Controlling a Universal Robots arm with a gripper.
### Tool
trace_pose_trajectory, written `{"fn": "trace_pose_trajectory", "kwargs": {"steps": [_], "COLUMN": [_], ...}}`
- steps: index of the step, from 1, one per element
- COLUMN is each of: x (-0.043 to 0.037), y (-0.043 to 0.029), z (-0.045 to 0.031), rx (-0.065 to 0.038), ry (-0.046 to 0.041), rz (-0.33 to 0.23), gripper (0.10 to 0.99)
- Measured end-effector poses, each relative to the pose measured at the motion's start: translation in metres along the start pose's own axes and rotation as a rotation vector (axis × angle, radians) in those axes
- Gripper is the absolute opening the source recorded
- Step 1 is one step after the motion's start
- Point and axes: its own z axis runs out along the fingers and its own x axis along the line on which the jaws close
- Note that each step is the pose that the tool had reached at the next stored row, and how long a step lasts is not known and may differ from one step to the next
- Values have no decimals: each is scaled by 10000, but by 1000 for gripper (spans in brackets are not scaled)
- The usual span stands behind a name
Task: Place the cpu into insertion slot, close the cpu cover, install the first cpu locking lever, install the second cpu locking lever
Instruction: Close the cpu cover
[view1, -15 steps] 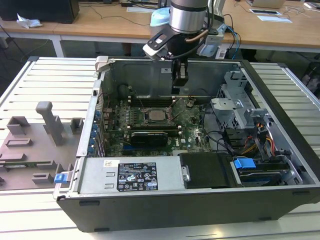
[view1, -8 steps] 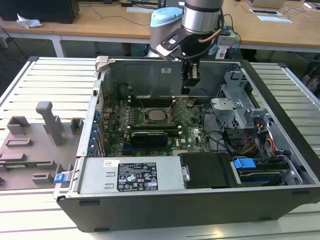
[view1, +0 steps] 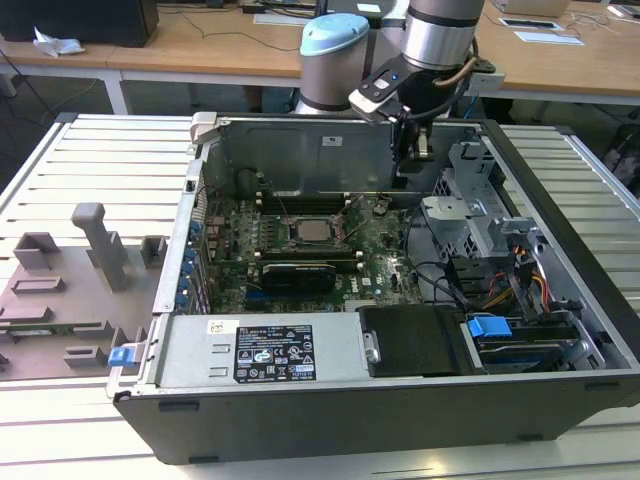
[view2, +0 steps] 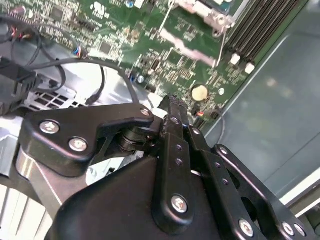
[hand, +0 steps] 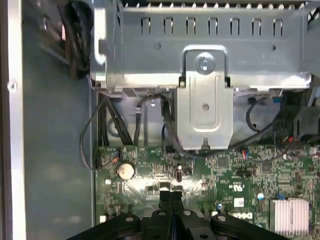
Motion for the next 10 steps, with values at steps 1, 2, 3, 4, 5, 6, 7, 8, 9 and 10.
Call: {"fn": "trace_pose_trajectory", "kwargs": {"steps": [1, 2, 3, 4, 5, 6, 7, 8, 9, 10], "x": [1, 2, 3, 3, 4, 5, 6, 6, 7, 7], "y": [39, 69, 95, 134, 175, 228, 262, 279, 298, 333], "z": [0, 0, -1, -2, -2, -3, -3, -3, -3, -4], "rx": [5, 8, 11, 16, 20, 25, 29, 31, 33, 37], "ry": [0, 0, -1, -2, -1, -2, -2, -1, -2, -2], "rz": [0, 0, -1, 0, -1, 0, -1, -1, -1, -1], "gripper": [106, 106, 106, 106, 106, 106, 106, 106, 106, 106]}}
